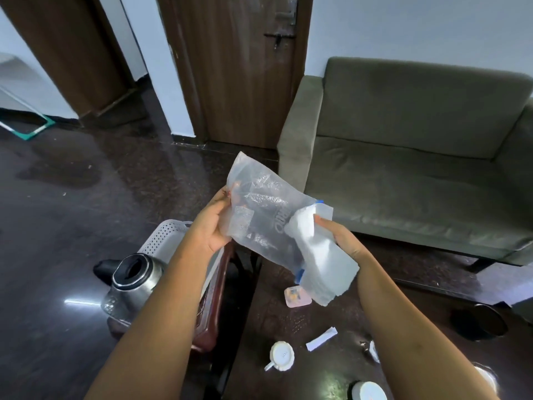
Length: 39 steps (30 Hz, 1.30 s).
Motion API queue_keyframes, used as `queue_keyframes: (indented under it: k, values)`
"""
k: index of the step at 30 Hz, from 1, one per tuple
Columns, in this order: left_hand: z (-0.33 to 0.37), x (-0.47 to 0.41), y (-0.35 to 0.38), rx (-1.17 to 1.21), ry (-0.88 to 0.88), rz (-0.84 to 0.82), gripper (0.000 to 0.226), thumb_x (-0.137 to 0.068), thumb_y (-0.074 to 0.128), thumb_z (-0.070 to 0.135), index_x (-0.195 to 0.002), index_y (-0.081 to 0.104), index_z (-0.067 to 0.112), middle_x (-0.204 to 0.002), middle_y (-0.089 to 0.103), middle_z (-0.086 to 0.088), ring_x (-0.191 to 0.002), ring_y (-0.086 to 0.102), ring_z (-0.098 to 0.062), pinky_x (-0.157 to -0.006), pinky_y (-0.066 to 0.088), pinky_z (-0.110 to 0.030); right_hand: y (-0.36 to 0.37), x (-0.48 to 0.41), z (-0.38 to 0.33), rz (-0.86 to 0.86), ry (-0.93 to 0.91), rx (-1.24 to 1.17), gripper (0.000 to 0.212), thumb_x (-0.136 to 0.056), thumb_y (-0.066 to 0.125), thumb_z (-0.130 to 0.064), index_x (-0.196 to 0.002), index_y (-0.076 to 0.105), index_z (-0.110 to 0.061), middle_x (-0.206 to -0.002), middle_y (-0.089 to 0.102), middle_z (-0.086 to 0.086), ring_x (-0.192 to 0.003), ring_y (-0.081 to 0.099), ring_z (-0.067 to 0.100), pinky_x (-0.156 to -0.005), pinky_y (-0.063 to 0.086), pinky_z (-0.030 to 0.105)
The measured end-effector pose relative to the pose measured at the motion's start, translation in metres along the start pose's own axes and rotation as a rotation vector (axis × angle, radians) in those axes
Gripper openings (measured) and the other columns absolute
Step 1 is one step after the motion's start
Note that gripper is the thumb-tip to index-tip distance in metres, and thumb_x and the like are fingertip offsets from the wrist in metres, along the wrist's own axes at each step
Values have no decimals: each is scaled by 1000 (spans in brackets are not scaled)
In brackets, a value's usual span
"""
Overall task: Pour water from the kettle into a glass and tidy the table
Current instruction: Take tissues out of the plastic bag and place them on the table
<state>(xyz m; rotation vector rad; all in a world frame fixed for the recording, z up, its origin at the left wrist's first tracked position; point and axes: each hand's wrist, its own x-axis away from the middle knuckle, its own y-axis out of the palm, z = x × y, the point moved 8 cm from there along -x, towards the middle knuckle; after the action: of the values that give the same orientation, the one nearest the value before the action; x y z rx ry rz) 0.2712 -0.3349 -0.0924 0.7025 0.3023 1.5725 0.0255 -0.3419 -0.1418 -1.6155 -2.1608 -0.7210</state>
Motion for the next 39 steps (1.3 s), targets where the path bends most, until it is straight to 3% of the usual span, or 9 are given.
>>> queue_keyframes:
  k: [6, 10, 13, 18, 23, 27, 32, 35, 39]
  values:
    - [56, -3, -104, -552, 99, 505, 23, -91, 57, 9, -111, 65, 18, -109, 66, -11, -82, 62, -21, -65, 51, -28, 55, -42, 8, 34, 37, 101, 30, -82, 68, -38, -89, 69, -9, -67, 74, 1, -57, 70, 14, -47, 51, 19]
    - [83, -7, -157, -983, 113, 653, 19, -81, 68, 10, -95, 63, 21, -96, 67, -9, -81, 60, -24, -67, 46, -33, 97, -73, 35, 35, 78, 68, 22, -87, 65, -28, -86, 67, -7, -68, 73, 5, -55, 69, 18, -47, 52, 23]
    - [97, -17, -185, -1293, 132, 724, 18, -80, 66, 8, -77, 53, 19, -82, 66, -7, -81, 60, -27, -69, 44, -31, 125, -98, 55, 42, 106, 110, 28, -91, 58, -27, -104, 65, -3, -89, 70, 11, -72, 67, 25, -65, 55, 31]
    - [93, -35, -248, -1465, -16, 784, 33, -84, 49, 5, -68, 67, 28, -96, 70, -3, -80, 58, -26, -72, 47, -32, 167, -142, 95, -26, 183, 152, 32, -95, 52, -23, -114, 61, 0, -101, 66, 16, -79, 64, 28, -75, 54, 36]
    - [62, -63, -293, -1631, -223, 578, 24, -91, 49, 7, -102, 69, 13, -109, 61, -7, -106, 56, -27, -93, 44, -31, 209, -185, 125, -103, 222, 194, 30, -96, 48, -24, -117, 59, -4, -103, 67, 12, -86, 66, 27, -75, 55, 36]
    - [27, -75, -318, -1872, -548, 426, 41, -96, 47, 17, -135, 46, 6, -143, 41, -16, -131, 40, -32, -109, 32, -37, 230, -213, 141, -122, 232, 263, 34, -95, 49, -20, -125, 52, -7, -115, 63, 17, -92, 64, 29, -74, 54, 34]
    - [6, -86, -337, -1911, -615, 414, 58, -95, 41, 12, -149, 21, 16, -158, 6, -9, -143, 14, -32, -115, 23, -46, 239, -238, 157, -138, 250, 353, 35, -91, 46, -9, -126, 46, -7, -108, 60, 18, -82, 60, 26, -67, 51, 31]
    - [-7, -90, -338, -1917, -686, 372, 53, -92, 41, 10, -145, 33, 18, -155, 20, -9, -140, 24, -32, -113, 28, -47, 237, -252, 165, -108, 259, 443, 35, -88, 46, -4, -122, 50, 0, -95, 58, 16, -77, 57, 25, -62, 48, 28]
    - [-19, -100, -321, -1970, -617, 313, 49, -93, 37, 6, -139, 44, 20, -152, 31, -6, -136, 34, -29, -111, 33, -43, 235, -264, 168, -93, 260, 595, 34, -88, 45, -4, -120, 53, 4, -108, 59, 21, -96, 58, 31, -78, 48, 34]
